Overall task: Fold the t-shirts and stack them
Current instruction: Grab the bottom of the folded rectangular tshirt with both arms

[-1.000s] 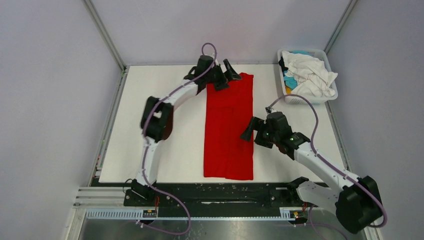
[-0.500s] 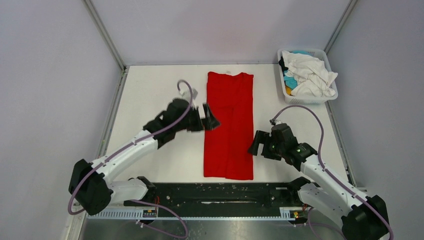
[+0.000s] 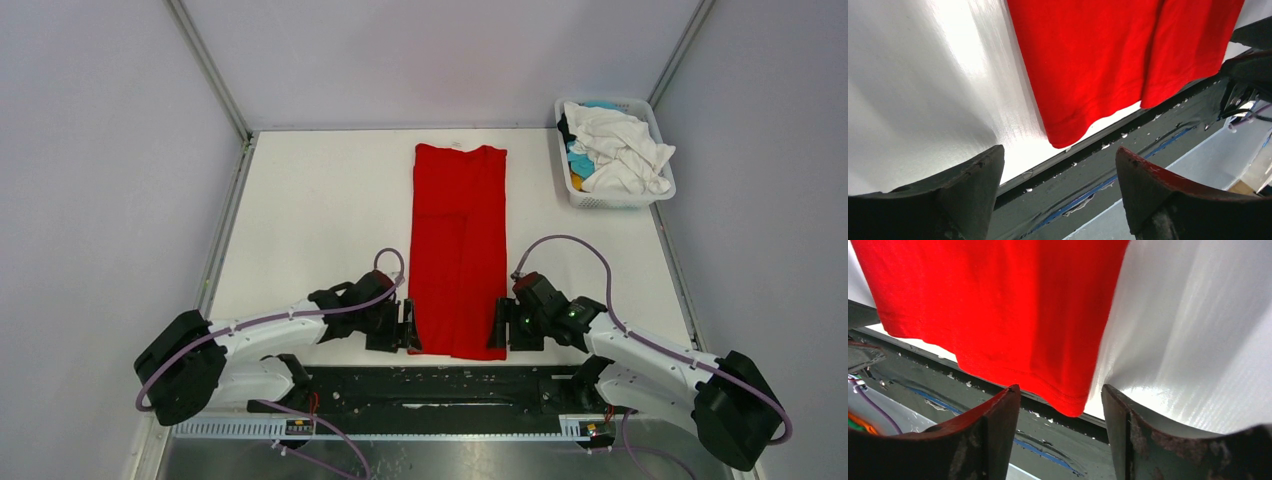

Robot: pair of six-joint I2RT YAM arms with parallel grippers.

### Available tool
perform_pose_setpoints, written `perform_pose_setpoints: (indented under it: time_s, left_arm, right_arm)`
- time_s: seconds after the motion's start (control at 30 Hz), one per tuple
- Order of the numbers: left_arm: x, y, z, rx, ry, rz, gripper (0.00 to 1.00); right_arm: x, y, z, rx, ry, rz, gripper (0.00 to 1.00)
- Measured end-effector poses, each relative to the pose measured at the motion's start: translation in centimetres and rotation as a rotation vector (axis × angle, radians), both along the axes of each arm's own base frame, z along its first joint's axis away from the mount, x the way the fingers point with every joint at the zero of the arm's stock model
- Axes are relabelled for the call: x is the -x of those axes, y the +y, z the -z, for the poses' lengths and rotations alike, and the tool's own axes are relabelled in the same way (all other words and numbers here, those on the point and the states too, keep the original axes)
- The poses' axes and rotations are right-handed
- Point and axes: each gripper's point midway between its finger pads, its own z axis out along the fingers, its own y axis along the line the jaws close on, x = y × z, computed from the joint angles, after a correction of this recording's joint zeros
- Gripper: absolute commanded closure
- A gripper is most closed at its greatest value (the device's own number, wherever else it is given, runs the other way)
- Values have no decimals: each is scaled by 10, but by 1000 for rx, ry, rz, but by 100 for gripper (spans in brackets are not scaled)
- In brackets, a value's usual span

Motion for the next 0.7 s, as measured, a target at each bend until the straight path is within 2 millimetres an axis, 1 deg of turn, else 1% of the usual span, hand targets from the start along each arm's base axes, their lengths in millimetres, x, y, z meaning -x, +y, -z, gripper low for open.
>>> perform_pose_setpoints:
  time_s: [0.07, 0.17, 0.23, 0.3, 0.37, 0.4, 0.43, 0.5, 0.6, 0.63, 0.7]
  left_arm:
    - [0, -5, 2, 11, 12, 0, 47]
    - [0, -9, 5, 18, 29, 1, 60]
    - [1, -9, 8, 12, 40, 1, 64]
    - [1, -10, 10, 10, 49, 0, 72]
    - [1, -11, 12, 11, 52, 4, 84]
    - [2, -12, 13, 10, 53, 6, 93]
    - [2, -12, 14, 9, 58, 5, 100]
    - [3, -12, 17, 3, 65, 9, 100]
    - [3, -13, 17, 9, 65, 10, 100]
    - [3, -12, 17, 10, 65, 11, 100]
    - [5, -11, 17, 15, 61, 12, 100]
  right_arm:
    - [1, 2, 1, -7, 12, 1, 41]
    - [5, 4, 3, -9, 34, 4, 47]
    - [6, 5, 4, -10, 46, 8, 49]
    - [8, 5, 5, -9, 59, 15, 54]
    - [9, 6, 6, -8, 67, 17, 60]
    - [10, 5, 6, -5, 70, 16, 66]
    - [11, 4, 7, 1, 76, 18, 71]
    - [13, 1, 10, 12, 87, 22, 84]
    - [17, -3, 12, 34, 105, 32, 98]
    - [18, -4, 12, 38, 107, 34, 100]
    - [19, -5, 12, 39, 108, 32, 100]
